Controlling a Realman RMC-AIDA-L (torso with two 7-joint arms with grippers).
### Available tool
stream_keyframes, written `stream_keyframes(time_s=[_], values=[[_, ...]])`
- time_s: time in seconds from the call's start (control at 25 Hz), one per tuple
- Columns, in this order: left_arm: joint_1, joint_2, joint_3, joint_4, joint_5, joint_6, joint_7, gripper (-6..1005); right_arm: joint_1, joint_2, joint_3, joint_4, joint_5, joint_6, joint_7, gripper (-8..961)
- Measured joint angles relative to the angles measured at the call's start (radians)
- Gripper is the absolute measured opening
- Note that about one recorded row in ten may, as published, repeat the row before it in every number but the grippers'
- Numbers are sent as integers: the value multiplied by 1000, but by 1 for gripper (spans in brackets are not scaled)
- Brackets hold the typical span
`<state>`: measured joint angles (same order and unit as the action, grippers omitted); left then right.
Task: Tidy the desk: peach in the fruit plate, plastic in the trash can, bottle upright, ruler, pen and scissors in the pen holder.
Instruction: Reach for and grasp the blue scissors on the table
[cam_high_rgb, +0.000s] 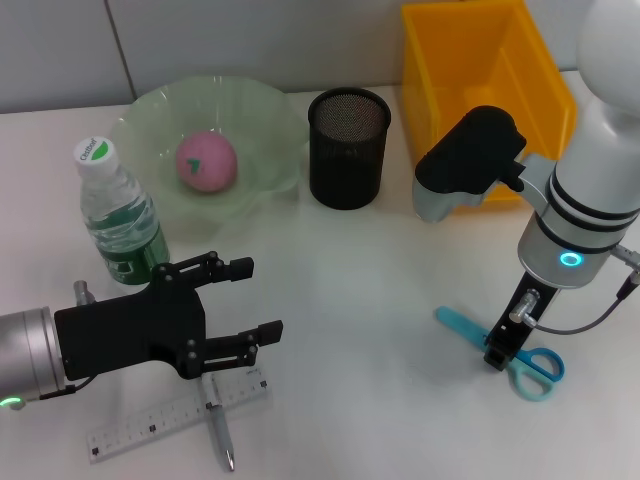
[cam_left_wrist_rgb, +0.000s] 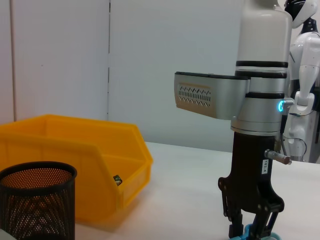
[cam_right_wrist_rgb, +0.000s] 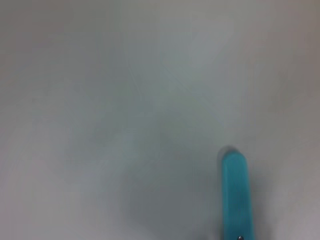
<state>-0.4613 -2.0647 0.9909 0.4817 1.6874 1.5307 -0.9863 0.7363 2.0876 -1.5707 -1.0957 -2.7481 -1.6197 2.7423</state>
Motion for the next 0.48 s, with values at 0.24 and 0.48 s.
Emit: stream_keyframes(time_s=[0.24, 0.48], values=[[2, 0, 0, 0, 0, 0, 0, 802, 0, 0, 0, 1, -2, -1, 0, 318], [3, 0, 0, 0, 0, 0, 0, 802, -8, 0, -2, -5, -2, -1, 0, 305]])
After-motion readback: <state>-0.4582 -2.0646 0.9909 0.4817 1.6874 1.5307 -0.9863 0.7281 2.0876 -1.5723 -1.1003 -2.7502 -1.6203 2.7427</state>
